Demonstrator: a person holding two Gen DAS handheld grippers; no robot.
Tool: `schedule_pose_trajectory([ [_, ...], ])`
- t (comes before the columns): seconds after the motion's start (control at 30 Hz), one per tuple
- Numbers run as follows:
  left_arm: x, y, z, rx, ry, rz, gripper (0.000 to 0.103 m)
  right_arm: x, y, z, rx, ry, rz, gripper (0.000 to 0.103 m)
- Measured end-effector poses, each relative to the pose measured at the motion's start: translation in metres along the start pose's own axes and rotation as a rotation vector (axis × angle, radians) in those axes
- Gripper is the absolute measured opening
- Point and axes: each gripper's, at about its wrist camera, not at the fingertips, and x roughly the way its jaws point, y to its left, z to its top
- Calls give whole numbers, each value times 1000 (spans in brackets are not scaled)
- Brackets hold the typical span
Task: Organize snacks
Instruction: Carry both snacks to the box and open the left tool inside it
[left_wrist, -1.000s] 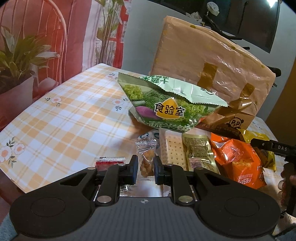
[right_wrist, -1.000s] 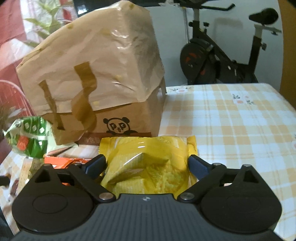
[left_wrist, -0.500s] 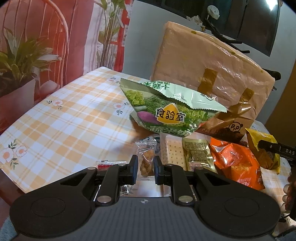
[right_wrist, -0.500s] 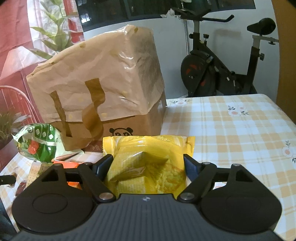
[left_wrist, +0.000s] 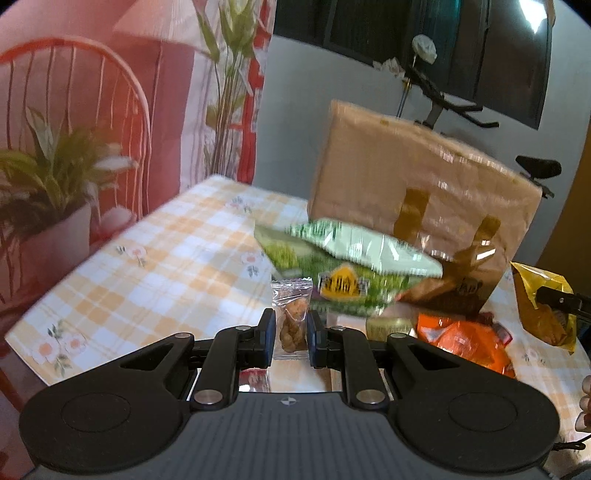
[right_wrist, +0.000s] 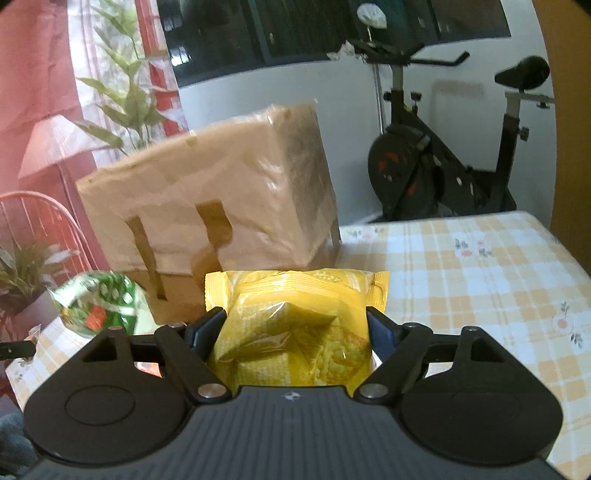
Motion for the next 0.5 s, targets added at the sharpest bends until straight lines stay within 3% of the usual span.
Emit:
schedule_pose_trajectory([
  [0.17,-14,-7,17,34,-44,5,19,-18,8,17,-15,-71,21,81],
  [0.5,-36,-28,60,60,-142,-73,19,-43,25,56,-78,-189,69,81],
])
